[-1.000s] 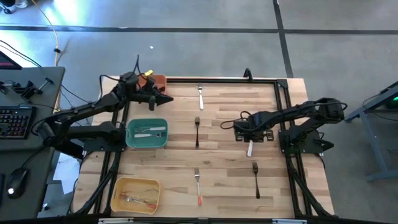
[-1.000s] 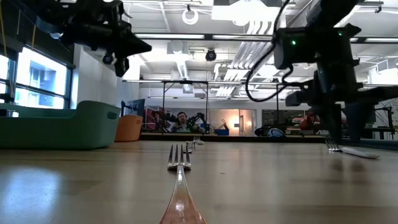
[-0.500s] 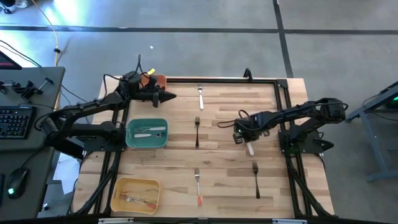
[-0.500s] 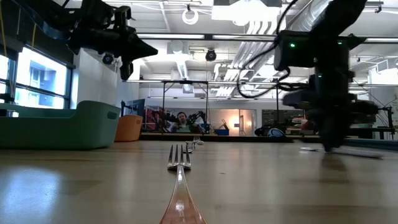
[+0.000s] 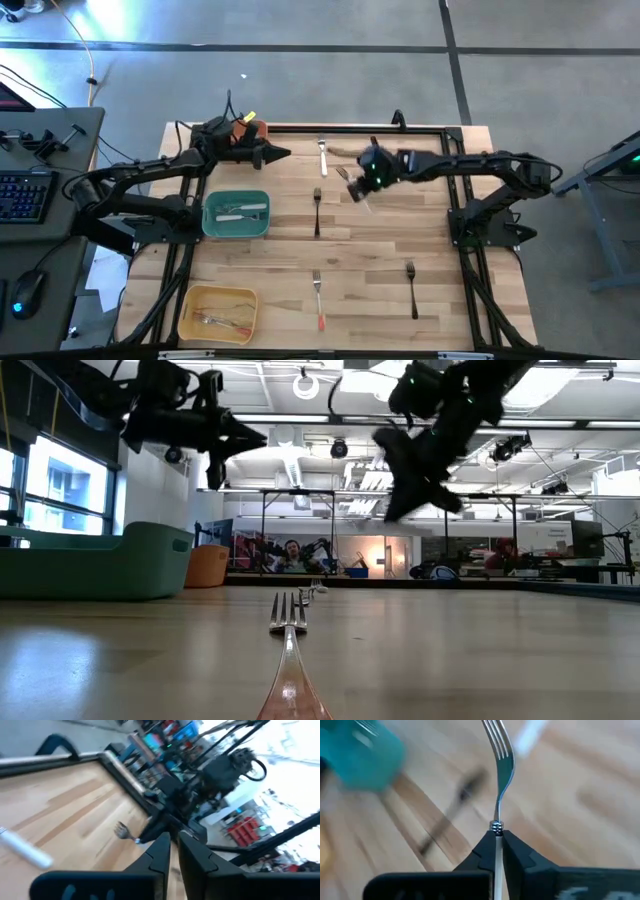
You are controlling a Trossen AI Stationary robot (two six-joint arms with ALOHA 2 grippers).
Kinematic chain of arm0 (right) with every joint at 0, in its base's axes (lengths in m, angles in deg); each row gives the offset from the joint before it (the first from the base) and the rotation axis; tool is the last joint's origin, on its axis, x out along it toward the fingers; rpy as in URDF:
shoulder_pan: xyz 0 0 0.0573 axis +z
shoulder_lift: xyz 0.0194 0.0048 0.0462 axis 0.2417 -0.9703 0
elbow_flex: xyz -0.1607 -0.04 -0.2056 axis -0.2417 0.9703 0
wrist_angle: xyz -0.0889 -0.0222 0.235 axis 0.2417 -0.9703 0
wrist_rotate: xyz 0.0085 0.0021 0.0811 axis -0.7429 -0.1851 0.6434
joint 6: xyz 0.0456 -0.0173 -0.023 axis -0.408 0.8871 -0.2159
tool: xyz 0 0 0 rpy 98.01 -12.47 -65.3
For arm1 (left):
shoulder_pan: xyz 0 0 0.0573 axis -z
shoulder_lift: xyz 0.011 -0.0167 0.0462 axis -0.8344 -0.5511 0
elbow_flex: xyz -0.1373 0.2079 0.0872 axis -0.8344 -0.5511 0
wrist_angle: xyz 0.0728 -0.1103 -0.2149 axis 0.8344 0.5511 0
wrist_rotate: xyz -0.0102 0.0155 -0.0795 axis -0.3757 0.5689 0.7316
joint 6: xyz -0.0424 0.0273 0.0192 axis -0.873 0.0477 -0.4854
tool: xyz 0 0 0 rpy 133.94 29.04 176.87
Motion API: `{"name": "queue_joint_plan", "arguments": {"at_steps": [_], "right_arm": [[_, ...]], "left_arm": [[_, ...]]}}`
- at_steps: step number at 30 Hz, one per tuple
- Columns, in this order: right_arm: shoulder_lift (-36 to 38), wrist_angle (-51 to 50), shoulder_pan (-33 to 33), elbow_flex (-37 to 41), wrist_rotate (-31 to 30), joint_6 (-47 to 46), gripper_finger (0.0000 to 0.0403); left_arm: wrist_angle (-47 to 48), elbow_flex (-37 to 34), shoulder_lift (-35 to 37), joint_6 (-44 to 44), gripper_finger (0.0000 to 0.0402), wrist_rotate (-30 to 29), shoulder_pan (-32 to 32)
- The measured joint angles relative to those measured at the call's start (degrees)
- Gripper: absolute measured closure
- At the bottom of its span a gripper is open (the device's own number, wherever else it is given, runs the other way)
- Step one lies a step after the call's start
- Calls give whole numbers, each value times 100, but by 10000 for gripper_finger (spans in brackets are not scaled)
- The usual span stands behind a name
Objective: Sort silverware by color (type)
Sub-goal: Put the white fork into the green bin
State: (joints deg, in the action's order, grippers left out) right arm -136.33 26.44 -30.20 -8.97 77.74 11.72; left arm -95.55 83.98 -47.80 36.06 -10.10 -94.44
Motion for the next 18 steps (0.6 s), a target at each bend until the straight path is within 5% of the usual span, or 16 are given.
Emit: {"name": "queue_joint_plan", "arguments": {"at_steps": [11,18], "right_arm": [[7,1571,-568,-1601,1359,1323,403],[11,1648,-555,-2078,1399,1509,402]], "left_arm": [[-1088,8,-42,-176,312,-891,473],[-1296,567,-323,-322,279,-1316,654]]}}
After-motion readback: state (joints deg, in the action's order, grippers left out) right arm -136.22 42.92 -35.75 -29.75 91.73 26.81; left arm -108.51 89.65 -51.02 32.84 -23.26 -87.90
